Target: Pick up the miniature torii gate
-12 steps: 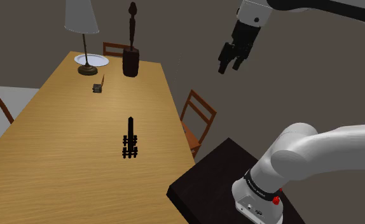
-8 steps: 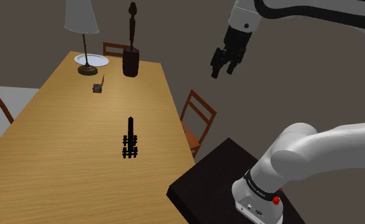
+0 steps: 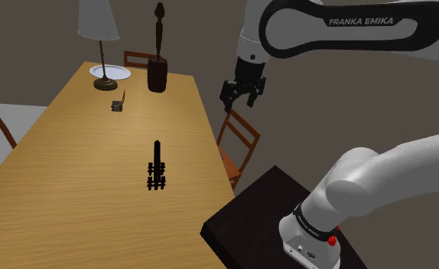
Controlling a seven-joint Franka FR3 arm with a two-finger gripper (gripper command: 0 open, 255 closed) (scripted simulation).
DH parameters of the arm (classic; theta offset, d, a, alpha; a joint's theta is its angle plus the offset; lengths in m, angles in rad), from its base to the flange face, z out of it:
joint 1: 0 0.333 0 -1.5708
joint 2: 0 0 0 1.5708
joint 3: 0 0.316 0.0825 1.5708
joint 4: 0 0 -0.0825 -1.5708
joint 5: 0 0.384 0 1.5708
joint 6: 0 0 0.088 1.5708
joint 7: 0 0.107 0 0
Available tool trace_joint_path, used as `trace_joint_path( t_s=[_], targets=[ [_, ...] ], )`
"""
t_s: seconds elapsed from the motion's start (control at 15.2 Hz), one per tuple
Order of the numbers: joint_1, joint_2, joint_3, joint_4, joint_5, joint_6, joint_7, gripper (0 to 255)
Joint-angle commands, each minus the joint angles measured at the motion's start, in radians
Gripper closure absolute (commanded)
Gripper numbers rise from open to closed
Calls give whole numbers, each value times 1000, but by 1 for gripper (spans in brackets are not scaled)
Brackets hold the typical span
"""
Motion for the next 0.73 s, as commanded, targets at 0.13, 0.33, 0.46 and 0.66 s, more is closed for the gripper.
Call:
trace_joint_path(
  t_s=[0.13, 0.33, 0.46, 0.66],
  targets=[
    [-5, 121, 79, 14, -4, 83, 129, 0],
    [-13, 227, 133, 38, -24, 142, 228, 0],
    [-18, 304, 166, 62, -47, 178, 297, 0],
    [-23, 429, 207, 109, -97, 222, 407, 0]
  ],
)
